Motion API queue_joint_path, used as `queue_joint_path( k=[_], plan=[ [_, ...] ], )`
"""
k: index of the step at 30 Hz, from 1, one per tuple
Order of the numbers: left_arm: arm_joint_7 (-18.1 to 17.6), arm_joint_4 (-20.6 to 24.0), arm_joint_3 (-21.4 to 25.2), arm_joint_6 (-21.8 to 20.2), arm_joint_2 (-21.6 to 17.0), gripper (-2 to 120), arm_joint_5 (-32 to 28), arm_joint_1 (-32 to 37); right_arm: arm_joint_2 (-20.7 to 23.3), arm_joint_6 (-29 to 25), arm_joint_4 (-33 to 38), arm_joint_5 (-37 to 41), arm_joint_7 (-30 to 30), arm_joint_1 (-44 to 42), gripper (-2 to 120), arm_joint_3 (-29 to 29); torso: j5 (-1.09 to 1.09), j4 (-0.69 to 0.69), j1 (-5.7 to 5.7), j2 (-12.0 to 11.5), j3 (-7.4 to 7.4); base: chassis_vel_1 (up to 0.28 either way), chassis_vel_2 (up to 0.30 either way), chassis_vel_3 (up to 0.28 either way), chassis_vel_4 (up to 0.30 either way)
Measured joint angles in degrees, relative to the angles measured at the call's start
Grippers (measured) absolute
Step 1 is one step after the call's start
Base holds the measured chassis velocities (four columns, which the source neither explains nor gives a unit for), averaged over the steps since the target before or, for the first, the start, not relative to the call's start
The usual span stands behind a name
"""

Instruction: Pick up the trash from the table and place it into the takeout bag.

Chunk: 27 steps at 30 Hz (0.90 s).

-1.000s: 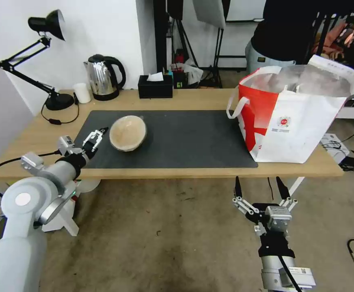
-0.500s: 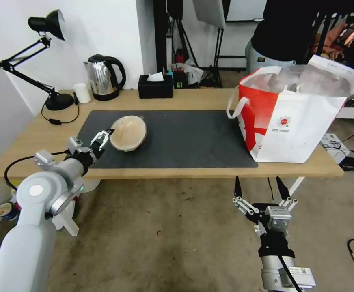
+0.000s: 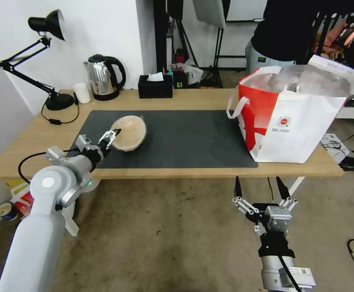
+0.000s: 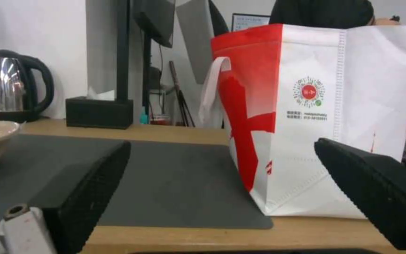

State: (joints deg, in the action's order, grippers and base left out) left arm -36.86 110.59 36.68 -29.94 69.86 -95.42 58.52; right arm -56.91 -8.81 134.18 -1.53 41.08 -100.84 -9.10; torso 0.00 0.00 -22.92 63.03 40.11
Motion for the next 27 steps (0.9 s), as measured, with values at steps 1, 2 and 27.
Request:
queue_joint_path(
  k=[1,2,27],
  plan=[
    [0.06,-0.22,0.0,0.0,0.0,100,0.0,0.0,0.0,0.0,0.0,0.0,0.0,0.0,100,0.0,0.0,0.0,0.0,0.0,0.0,0.0,0.0,0.0,0.0],
    [0.15,-0.51,0.0,0.0,-0.02,100,0.0,0.0,0.0,0.0,0.0,0.0,0.0,0.0,100,0.0,0.0,0.0,0.0,0.0,0.0,0.0,0.0,0.0,0.0],
    [0.6,-4.75,-2.13,0.03,0.42,100,0.93,-2.32,0.0,0.0,0.0,0.0,0.0,0.0,100,0.0,0.0,0.0,0.0,0.0,0.0,0.0,0.0,0.0,0.0]
  ],
)
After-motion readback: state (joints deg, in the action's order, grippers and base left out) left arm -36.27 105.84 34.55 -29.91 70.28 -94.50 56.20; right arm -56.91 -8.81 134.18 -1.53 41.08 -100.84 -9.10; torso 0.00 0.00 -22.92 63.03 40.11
